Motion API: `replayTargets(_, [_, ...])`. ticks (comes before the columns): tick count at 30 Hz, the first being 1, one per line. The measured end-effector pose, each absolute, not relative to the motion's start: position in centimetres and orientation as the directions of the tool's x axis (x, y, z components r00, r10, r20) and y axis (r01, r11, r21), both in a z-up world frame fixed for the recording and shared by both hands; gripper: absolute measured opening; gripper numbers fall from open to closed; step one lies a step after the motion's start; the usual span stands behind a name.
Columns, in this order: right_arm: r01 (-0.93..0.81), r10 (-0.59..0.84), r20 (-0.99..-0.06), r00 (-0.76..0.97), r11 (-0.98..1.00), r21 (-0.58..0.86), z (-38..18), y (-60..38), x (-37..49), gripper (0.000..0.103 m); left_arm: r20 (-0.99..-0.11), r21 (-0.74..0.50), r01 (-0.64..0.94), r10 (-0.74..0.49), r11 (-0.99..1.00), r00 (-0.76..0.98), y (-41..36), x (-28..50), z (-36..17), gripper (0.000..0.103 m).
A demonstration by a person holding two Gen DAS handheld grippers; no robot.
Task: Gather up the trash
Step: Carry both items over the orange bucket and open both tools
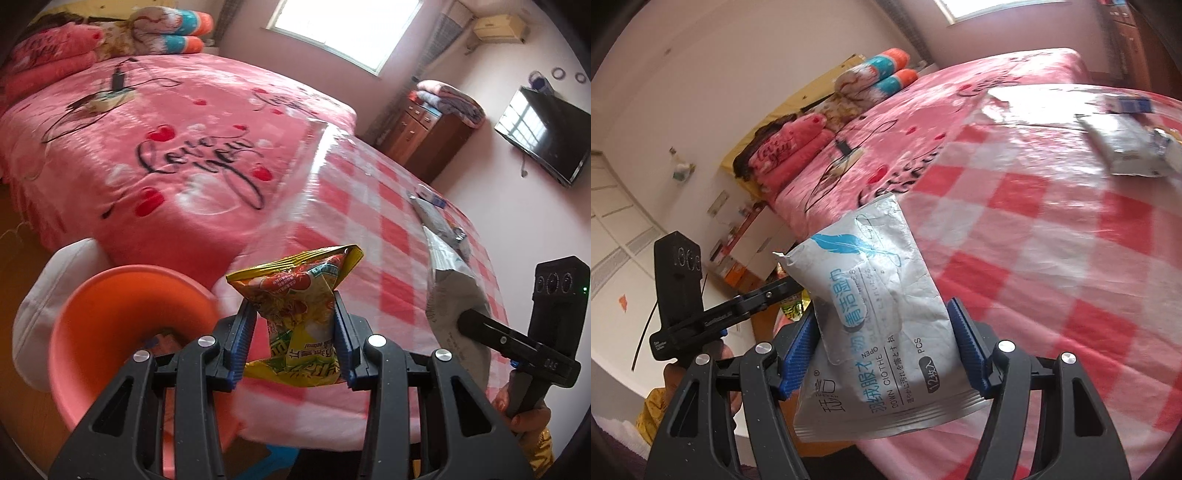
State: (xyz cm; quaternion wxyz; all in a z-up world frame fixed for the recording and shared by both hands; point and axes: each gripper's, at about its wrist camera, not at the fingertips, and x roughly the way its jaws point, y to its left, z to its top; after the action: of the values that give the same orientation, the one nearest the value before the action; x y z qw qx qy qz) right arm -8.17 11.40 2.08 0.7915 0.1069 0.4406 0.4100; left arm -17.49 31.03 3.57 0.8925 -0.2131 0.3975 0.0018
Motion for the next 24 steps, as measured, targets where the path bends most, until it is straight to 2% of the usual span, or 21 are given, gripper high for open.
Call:
replayTargets(20, [-0.722, 0.742, -0.667, 0.067, 0.497, 0.481, 2.0, 26.4, -11.1, 0.069, -0.776, -0.362, -0.409, -0.027, 0.838, 0.631, 40.1, -22.8, -1.1, 0.041])
replayTargets(23, [-0.742, 0.727, -0.684, 0.053, 0.487, 0.46, 1.7, 28.3, -11.2, 0.071, -0.786, -0.357, -0.442, -0.008, 0.823, 0.619, 41.1, -23.3, -1.7, 0.042])
replayTargets(24, [-0.744, 0.72, -0.692, 0.055, 0.492, 0.452, 1.5, 28.7, -11.2, 0.075, -0.793, -0.356, -0.463, 0.0, 0.812, 0.609, 41.6, -23.5, -2.1, 0.042])
